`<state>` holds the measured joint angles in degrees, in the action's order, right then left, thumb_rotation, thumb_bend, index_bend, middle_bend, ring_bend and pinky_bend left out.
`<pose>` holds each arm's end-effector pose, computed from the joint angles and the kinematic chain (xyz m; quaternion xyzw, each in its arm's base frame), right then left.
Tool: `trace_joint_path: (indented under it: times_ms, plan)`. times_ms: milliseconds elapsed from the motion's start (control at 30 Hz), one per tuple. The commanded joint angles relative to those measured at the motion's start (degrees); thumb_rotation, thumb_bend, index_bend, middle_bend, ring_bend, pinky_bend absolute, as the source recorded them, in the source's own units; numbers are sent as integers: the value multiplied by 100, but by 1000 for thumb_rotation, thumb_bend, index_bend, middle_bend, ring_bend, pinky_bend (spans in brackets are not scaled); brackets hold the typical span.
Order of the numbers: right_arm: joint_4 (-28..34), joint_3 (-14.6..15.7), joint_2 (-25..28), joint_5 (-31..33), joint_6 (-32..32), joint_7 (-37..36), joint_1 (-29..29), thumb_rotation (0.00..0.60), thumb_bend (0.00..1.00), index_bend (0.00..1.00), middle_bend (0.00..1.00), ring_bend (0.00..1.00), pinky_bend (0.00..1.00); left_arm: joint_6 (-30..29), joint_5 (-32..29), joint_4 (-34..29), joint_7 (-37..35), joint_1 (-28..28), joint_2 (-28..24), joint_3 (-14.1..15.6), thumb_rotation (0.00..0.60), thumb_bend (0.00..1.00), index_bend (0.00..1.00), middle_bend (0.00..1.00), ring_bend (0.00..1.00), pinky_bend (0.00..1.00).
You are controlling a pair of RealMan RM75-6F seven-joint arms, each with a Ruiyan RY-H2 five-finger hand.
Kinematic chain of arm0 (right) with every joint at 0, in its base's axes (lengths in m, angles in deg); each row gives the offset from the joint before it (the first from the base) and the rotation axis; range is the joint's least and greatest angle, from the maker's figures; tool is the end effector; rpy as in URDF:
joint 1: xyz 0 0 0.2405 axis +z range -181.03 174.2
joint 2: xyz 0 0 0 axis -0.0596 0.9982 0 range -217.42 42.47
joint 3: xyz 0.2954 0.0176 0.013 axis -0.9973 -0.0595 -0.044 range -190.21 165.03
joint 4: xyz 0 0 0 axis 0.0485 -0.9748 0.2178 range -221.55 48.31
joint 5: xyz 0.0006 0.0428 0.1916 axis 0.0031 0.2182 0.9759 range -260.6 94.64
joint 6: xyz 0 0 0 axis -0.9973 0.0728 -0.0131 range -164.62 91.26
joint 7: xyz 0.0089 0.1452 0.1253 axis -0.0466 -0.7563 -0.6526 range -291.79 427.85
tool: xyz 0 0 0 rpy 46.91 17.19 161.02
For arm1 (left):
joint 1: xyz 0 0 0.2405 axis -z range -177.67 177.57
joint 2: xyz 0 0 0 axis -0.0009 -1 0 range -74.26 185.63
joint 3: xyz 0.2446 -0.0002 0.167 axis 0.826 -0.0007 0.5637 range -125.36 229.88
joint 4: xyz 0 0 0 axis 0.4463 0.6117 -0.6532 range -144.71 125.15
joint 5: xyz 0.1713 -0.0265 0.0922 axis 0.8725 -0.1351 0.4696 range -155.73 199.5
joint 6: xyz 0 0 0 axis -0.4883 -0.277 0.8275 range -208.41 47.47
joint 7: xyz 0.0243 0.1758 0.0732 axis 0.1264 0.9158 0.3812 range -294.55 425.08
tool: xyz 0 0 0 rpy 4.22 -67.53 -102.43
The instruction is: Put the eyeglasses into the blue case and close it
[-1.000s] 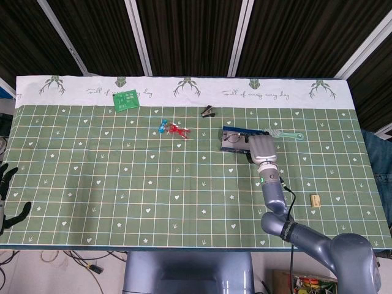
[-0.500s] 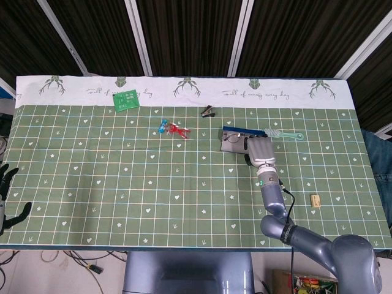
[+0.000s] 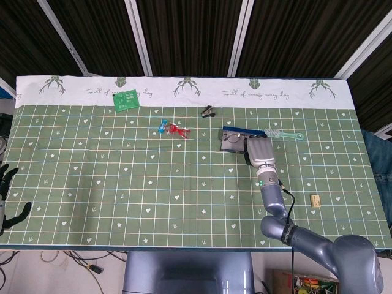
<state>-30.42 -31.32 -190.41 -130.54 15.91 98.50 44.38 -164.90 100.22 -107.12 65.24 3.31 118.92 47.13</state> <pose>-0.2133 -0.4908 -0.0358 0.6634 -0.3888 0.2940 0.5677 -0.3518 0.2269 0.1997 -0.5304 -0.4380 -0.3887 0.6130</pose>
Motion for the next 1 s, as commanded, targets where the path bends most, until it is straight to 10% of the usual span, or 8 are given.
trace_joint_path:
  times_ms: [33, 567, 1000]
  plan:
    - [38, -6, 18, 36, -28, 7, -8, 600, 510, 574, 394, 364, 266, 1, 0, -2, -1, 0, 0, 1, 600, 317, 101, 0, 0, 0]
    - [282, 14, 103, 43, -19, -56, -45, 600, 462, 723, 395, 364, 266, 12, -14, -8, 11, 1, -5, 3, 600, 317, 108, 0, 0, 0]
    - [1725, 337, 859, -290, 489, -94, -538, 600, 527, 746, 394, 364, 266, 28, 1, -13, 44, 5, -7, 23, 600, 317, 108, 0, 0, 0]
